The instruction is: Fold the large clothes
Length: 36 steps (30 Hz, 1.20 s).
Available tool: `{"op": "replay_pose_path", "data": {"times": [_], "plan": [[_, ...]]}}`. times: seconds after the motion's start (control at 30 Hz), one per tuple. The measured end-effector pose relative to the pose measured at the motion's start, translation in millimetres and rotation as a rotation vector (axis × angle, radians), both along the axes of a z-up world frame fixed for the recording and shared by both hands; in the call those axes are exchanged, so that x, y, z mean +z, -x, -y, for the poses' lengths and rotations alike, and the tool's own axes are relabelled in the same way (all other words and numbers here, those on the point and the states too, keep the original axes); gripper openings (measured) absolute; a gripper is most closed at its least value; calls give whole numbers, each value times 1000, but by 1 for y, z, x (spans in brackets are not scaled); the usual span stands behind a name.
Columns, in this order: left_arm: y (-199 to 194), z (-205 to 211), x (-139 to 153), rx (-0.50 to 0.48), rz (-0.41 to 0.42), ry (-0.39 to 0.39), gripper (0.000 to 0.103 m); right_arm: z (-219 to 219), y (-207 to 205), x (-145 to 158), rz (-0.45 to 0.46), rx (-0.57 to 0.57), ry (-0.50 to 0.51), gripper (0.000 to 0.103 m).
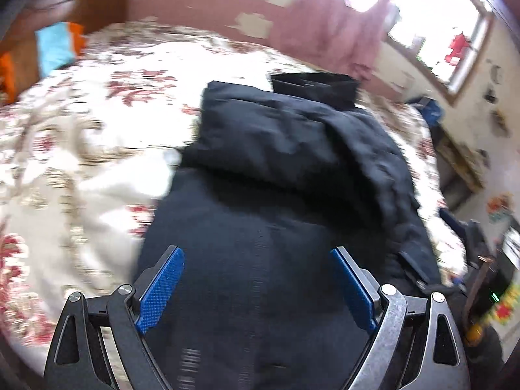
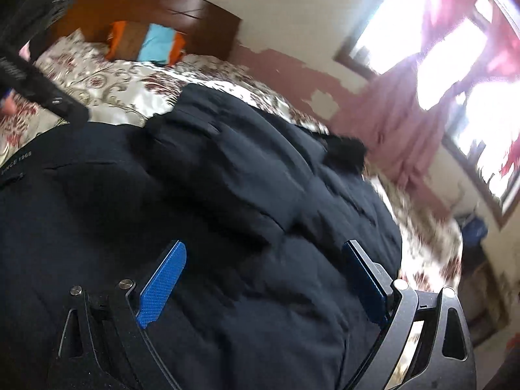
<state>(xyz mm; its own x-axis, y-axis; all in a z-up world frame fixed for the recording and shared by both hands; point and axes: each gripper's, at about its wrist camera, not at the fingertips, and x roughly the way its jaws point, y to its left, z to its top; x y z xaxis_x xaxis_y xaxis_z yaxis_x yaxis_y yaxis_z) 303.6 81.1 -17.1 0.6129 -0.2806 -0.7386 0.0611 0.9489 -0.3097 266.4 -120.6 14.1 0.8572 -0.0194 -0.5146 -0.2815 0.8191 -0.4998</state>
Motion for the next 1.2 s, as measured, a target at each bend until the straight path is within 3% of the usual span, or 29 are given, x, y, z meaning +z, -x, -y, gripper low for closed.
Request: {"op": "replay_pose_path", "data": {"times": [0.07, 0.23, 0.3, 0.37, 0.47, 0.57, 0.7, 0.83, 0.9, 1.03, 1.13, 1.2], "plan": [[-5, -15, -3, 57, -17, -12, 90, -17, -2, 1, 29, 28, 38, 94], [-16, -39, -8, 125, -37, 42, 90, -46, -3, 12, 108, 58, 80, 92], [-20, -42, -8, 131, -34, 35, 90, -50, -2, 19, 139, 63, 64, 81], [-24, -41, -9, 126, -32, 29, 90, -48, 0, 27, 148, 68, 31, 58], [-28, -37, -10, 116, -31, 31, 90, -36, 0, 37, 169, 44, -20, 33], [-29, -32, -10, 106, -20, 33, 90, 0, -2, 54, 186, -33, -149, 18], [-34, -26, -8, 102, -5, 36, 90, 59, -9, 65, 194, -187, -334, 17], [-44, -19, -7, 120, -4, 24, 90, 121, -22, 56, 113, -327, -501, 18], [-51, -14, -7, 130, -9, 12, 90, 149, -30, 43, 40, -377, -598, 24], [-70, 1, -4, 132, -2, -14, 90, 206, -41, 0, -108, -481, -875, 52], [-84, 15, -3, 117, 8, -28, 90, 235, -43, -31, -154, -516, -1076, 55], [-94, 25, -2, 103, 20, -35, 90, 242, -48, -47, -176, -530, -1156, 55]]}}
